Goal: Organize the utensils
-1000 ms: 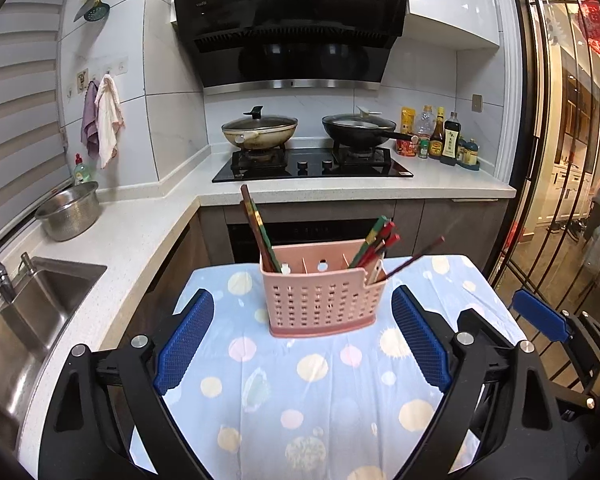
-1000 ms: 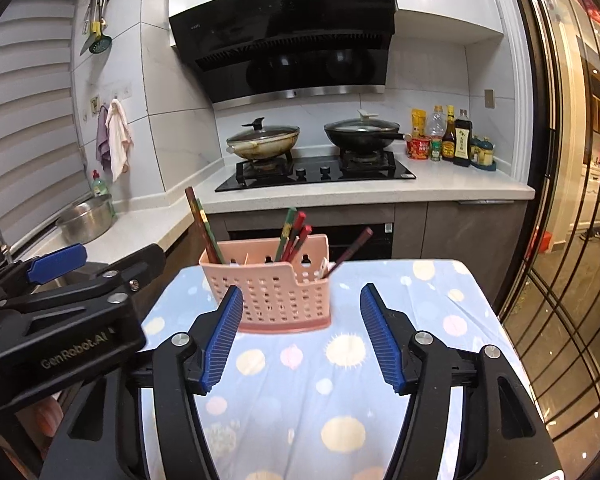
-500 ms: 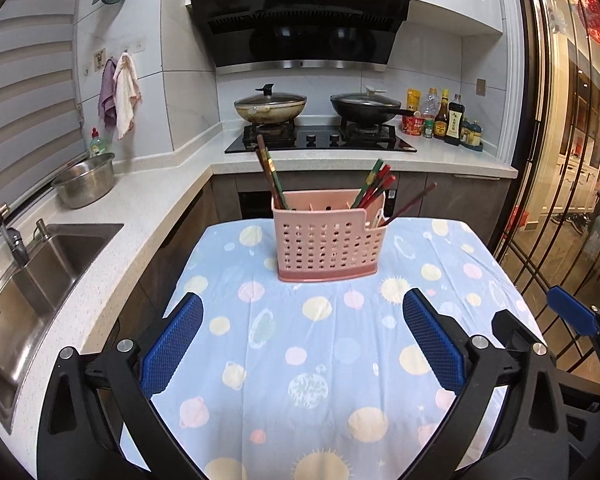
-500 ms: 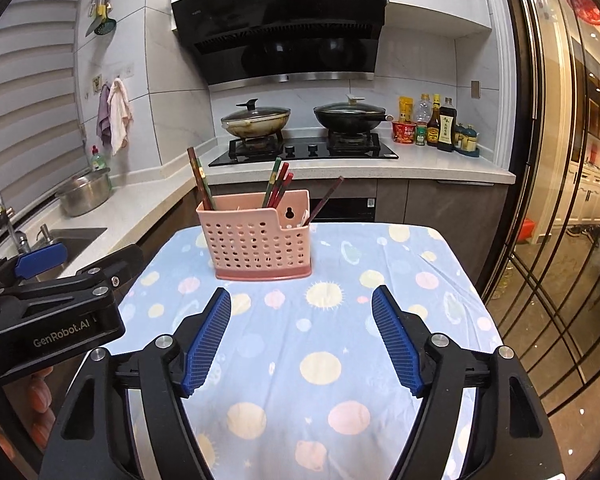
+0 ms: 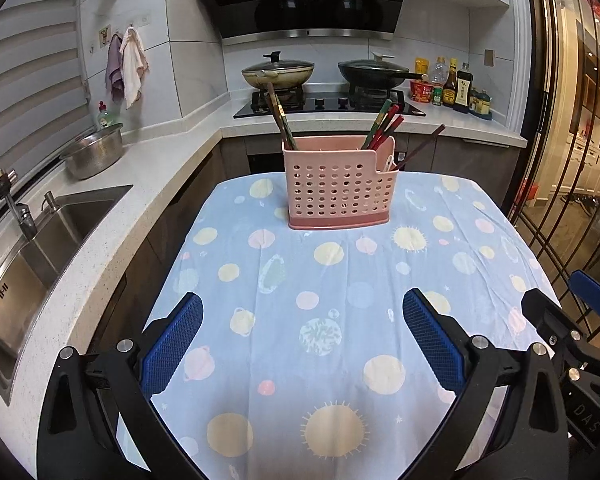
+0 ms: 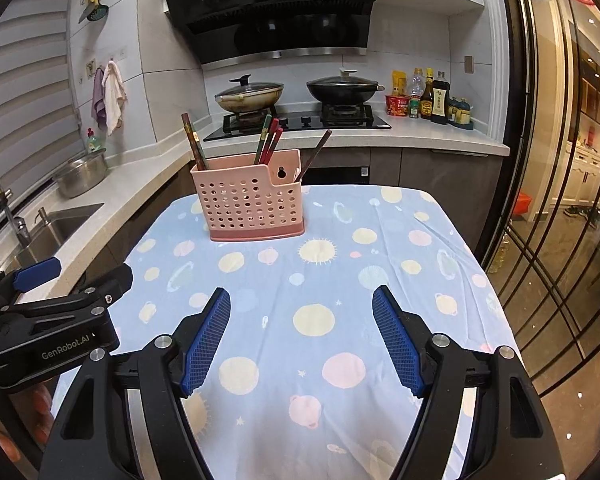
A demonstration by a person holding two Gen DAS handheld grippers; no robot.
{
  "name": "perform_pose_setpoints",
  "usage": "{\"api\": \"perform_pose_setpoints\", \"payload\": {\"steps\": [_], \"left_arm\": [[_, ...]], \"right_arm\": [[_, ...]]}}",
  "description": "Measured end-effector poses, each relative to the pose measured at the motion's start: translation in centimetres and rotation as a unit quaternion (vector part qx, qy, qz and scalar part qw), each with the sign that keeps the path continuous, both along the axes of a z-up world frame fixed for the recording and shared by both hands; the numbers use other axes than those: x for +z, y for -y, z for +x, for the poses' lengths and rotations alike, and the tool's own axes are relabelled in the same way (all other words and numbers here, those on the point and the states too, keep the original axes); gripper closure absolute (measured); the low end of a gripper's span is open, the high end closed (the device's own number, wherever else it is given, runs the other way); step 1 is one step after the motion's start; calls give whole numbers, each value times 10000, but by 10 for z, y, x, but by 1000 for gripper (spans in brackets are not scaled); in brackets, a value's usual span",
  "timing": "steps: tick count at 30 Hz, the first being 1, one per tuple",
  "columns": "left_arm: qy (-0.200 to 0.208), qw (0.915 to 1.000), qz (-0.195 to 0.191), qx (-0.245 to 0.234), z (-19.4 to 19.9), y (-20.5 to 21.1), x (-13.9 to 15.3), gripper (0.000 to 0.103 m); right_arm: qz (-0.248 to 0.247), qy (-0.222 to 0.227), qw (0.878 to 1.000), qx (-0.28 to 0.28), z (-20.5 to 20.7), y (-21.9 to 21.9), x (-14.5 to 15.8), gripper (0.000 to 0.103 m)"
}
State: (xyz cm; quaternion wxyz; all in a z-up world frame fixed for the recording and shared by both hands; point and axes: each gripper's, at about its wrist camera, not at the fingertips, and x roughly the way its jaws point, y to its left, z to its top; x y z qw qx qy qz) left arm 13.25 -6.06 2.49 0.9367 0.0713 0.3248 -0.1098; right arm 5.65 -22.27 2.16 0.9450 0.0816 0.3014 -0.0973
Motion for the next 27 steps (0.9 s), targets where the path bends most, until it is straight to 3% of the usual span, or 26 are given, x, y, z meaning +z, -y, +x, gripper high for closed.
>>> {"api": "perform_pose_setpoints", "payload": {"steps": [4, 5, 13, 15, 27], "left_arm": [[-88, 9999, 63, -4, -5, 2, -9, 7], [-104, 9999, 68, -2, -5, 2, -11, 7], [-163, 9998, 99, 25, -10, 1, -17, 7], [-172, 9998, 96, 35, -11, 0, -17, 7], [-161, 9998, 74, 76, -15, -1, -16, 7]], "right_arm": [[55, -54, 10000, 12, -3, 0, -6, 26], [74, -63, 10000, 25, -3, 0, -7, 18], [-126, -84, 9999, -47, -7, -3, -9, 16], [-78, -66, 9999, -29, -7, -3, -9, 6], [-139, -11, 9999, -46, -11, -8, -11, 6]]}}
